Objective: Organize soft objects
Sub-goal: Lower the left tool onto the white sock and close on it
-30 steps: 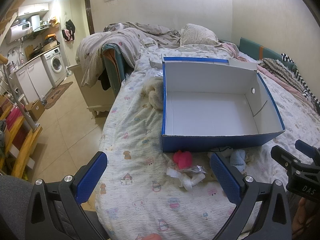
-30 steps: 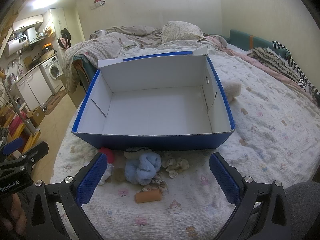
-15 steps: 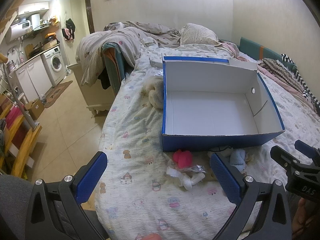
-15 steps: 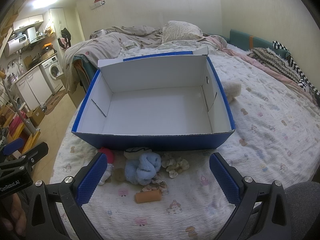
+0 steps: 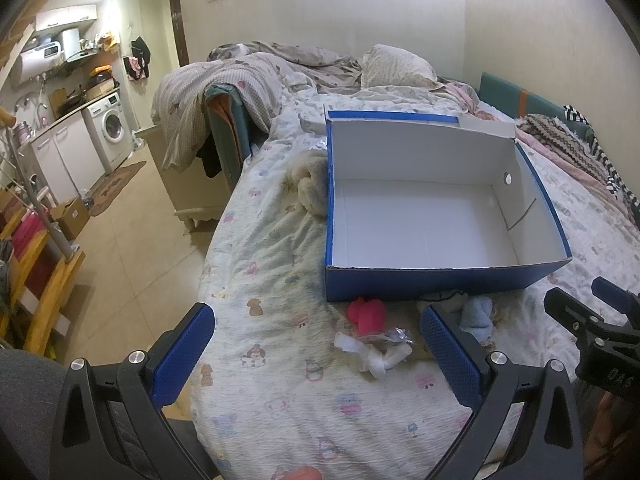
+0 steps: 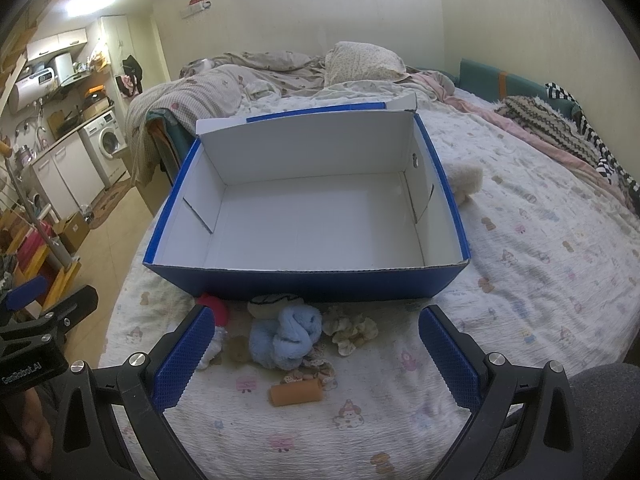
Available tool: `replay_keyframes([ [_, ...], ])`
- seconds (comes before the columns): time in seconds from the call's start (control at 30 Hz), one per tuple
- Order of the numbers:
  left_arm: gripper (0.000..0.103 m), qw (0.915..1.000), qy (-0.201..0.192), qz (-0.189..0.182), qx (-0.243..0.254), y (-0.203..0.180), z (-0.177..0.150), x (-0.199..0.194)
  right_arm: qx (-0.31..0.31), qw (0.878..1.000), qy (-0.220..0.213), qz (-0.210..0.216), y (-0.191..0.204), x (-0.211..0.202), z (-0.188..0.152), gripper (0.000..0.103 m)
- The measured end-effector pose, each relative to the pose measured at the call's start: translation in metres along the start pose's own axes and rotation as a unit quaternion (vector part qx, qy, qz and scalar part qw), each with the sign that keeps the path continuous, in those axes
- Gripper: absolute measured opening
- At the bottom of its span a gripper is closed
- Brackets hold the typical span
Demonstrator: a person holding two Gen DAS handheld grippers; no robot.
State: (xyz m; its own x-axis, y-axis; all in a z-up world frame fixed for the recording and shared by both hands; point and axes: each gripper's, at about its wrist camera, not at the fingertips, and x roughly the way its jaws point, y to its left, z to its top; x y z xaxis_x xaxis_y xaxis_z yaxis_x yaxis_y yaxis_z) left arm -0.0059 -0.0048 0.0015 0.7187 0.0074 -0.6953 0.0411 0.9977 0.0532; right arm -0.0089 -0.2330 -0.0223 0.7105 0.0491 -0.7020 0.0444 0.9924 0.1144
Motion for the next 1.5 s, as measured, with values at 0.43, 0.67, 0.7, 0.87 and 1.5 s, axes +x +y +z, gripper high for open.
replay_keyframes([
  [0.43,0.102,0.9939,0.107,-0.003,-0.03,0.023,0.019,0.027,0.024,0.995,0.069,0.064,-0.013,0.01,0.016,0.103],
  [0.67,0.079,0.9693,0.223,-0.061,-0.084,0.019,0.004,0.078,0.049,0.986,0.132,0.09,-0.028,0.037,0.02,0.103],
  [0.7,0.077,0.9653,0.237,-0.07,-0.084,0.015,0.001,0.086,0.052,0.985,0.138,0.088,-0.03,0.041,0.018,0.103],
  [0.87,0.066,0.9479,0.297,-0.086,-0.076,-0.01,-0.019,0.118,0.077,0.979,0.165,0.091,-0.037,0.059,0.007,0.103],
  [1.5,0.038,0.9229,0.331,-0.129,-0.149,-0.025,-0.04,0.195,0.171,0.947,0.239,0.13,-0.055,0.104,-0.015,0.103],
])
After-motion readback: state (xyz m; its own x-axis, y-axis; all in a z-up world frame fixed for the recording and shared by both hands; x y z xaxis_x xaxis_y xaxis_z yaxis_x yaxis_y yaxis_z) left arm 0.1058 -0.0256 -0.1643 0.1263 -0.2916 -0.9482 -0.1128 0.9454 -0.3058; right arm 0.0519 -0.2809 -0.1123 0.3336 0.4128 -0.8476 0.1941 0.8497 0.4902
